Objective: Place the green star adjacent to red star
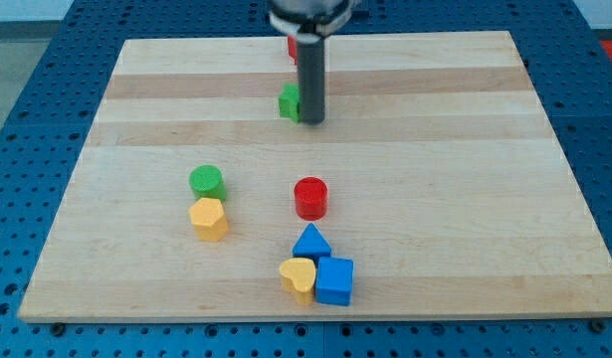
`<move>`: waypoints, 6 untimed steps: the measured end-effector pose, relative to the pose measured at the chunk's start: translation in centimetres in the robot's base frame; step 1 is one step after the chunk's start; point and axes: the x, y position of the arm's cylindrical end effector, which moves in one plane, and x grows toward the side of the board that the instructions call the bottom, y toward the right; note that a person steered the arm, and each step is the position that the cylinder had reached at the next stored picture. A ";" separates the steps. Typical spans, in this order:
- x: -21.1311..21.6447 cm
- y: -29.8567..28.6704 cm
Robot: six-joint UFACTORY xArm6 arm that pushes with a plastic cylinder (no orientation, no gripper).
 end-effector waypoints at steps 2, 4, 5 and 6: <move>-2.0 1.7; 2.5 -3.9; 1.6 -6.9; -1.5 -3.9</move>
